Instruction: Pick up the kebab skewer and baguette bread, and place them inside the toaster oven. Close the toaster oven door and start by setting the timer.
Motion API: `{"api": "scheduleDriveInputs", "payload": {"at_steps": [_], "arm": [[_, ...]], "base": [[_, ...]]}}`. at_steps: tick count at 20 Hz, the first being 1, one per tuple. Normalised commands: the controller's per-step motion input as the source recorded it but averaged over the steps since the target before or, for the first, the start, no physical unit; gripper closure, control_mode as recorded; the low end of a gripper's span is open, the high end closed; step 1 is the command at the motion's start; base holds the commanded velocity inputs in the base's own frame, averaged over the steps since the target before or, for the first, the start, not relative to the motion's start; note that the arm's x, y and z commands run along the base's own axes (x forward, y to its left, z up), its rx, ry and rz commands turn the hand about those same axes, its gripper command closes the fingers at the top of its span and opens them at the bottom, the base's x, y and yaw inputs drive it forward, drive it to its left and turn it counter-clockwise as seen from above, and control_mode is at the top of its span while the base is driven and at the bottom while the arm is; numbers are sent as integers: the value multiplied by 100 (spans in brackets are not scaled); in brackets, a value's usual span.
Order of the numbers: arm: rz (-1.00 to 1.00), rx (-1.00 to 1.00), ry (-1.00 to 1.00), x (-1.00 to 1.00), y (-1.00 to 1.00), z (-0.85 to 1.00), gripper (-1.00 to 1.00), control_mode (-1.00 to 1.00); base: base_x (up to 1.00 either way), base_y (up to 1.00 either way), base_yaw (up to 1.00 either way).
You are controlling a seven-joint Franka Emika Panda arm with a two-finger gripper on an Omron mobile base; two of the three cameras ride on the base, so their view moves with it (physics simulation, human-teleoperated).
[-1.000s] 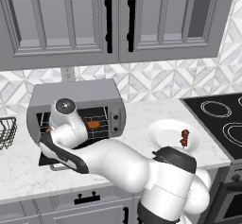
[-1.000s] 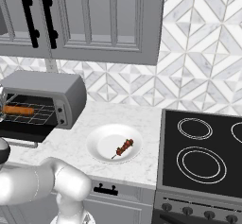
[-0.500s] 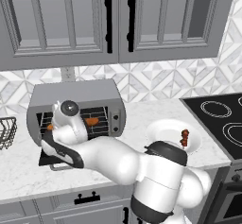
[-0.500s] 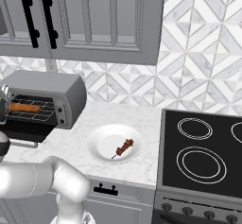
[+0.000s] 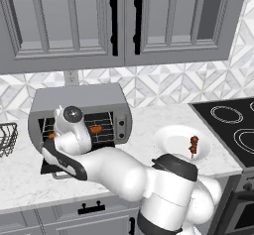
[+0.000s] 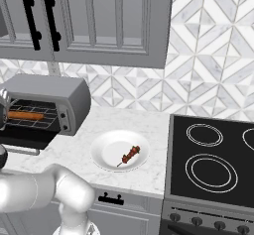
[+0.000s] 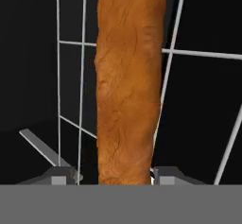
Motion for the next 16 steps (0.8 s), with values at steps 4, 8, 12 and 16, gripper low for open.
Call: {"api": "scheduleDriveInputs", "payload": {"at_steps": [4,8,12,16], "arm": [[0,0,0,-37,0,-11,-100,-100],[0,0,0,-44,0,-1,-100,-100],[3,0,0,-24,-10,46,-100,-100],[4,0,0,-67,-55,54,-100,-100]], "base": [[0,0,0],[0,0,0],[0,0,0],[0,0,0]]}}
